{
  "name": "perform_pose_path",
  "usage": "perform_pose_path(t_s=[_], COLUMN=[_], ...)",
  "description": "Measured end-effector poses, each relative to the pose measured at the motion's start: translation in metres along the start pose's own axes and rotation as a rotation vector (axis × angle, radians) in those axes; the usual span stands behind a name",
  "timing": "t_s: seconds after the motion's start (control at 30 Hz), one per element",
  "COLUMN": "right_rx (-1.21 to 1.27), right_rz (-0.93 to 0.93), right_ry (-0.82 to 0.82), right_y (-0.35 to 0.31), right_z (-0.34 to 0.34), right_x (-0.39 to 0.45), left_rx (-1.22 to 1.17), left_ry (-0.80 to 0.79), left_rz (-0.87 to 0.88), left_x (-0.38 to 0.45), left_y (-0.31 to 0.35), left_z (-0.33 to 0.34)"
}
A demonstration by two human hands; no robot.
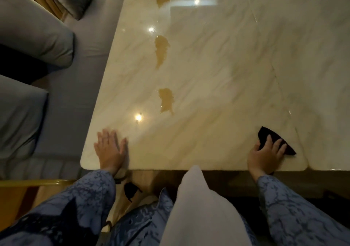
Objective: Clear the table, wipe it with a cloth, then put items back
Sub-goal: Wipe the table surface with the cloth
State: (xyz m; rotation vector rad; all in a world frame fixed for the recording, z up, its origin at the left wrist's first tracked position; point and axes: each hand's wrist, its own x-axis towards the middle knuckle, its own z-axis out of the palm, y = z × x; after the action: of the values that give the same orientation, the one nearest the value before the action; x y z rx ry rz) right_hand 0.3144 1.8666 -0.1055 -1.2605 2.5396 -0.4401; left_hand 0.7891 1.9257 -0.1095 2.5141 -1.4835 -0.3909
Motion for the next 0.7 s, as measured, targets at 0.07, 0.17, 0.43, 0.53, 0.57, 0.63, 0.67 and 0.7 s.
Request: perform_pose_path(t_s=[0.07, 0.17, 0.43, 0.53, 0.57, 0.63, 0.67, 0.7], right_rx=[0.020, 0.005, -0.091, -0.108, -0.101, -0.107, -0.100, -0.104], right_rz=[0.030, -0.019, -0.218, -0.326, -0.365, -0.495, -0.567, -0.665], right_ry=[-0.001, -0.011, -0.054, -0.083, -0.105, -0.124, -0.152, -0.188], right_y=[-0.041, -0.091, -0.235, -0.278, -0.290, -0.303, -0.306, -0.303], right_z=[0.023, 0.057, 0.130, 0.150, 0.158, 0.164, 0.167, 0.170], right_x=[-0.036, -0.093, -0.199, -0.234, -0.248, -0.269, -0.280, -0.287], left_rx=[0.019, 0.017, -0.113, -0.229, -0.264, -0.334, -0.357, -0.370], left_ry=[-0.006, -0.072, -0.099, -0.084, -0.082, -0.067, -0.066, -0.056], left_rz=[-0.018, 0.049, 0.308, 0.298, 0.293, 0.286, 0.287, 0.284], left_x=[0.024, 0.042, 0.077, 0.078, 0.078, 0.077, 0.078, 0.076], left_y=[-0.035, -0.072, -0.102, -0.100, -0.102, -0.102, -0.101, -0.100], left_z=[-0.018, -0.031, -0.026, -0.022, -0.022, -0.022, -0.025, -0.026])
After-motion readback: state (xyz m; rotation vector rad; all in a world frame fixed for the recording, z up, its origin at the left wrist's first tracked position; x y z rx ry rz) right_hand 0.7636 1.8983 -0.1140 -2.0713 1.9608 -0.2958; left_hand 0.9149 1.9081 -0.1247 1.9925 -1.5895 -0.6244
